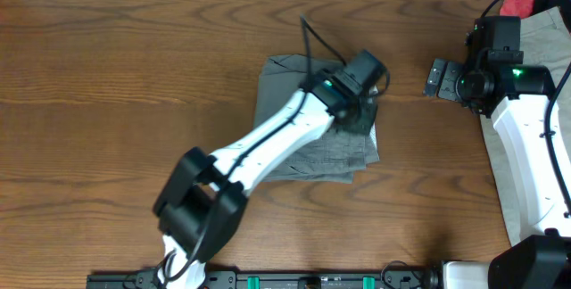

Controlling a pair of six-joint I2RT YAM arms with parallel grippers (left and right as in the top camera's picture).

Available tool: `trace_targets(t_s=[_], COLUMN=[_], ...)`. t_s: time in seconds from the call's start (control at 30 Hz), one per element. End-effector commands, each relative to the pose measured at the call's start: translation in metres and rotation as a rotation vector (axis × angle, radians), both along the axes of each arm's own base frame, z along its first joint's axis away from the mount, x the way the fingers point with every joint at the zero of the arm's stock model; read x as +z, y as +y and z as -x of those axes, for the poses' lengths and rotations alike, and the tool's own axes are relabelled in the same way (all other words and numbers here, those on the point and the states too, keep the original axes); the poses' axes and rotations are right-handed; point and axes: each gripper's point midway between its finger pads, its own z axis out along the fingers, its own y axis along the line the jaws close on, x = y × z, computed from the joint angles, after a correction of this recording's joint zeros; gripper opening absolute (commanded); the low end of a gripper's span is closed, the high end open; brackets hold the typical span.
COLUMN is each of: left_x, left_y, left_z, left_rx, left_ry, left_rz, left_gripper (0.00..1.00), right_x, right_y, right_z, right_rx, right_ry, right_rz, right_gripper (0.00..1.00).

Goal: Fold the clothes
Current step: 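Carry the folded edge over with the left gripper and press it down, then release the shorts and withdraw the left gripper to the left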

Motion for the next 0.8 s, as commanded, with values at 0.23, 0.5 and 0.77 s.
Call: trace_targets(t_s=[0.23, 0.5, 0.77], left_x=[-0.011, -0.061, -0.118], left_y=[0.004, 0.002, 0.005], left_z=[-0.079, -0.100, -0.100], left_rx=[0.115, 0.135, 0.135], left_ry=[-0.190, -0.180, -0.123], left_rz=[0.039, 0.028, -0.025], left_gripper=[0.14, 0.17, 0.23], right_x=[0.003, 0.003, 0.003], right_y=[-0.001, -0.001, -0.001], right_z=[-0.002, -0.002, -0.002], right_rx=[-0.005, -0.005, -0.005], right_ry=[-0.008, -0.008, -0.008], right_rz=[0.009, 0.009, 0.009], right_gripper=[0.99, 0.99, 0.99])
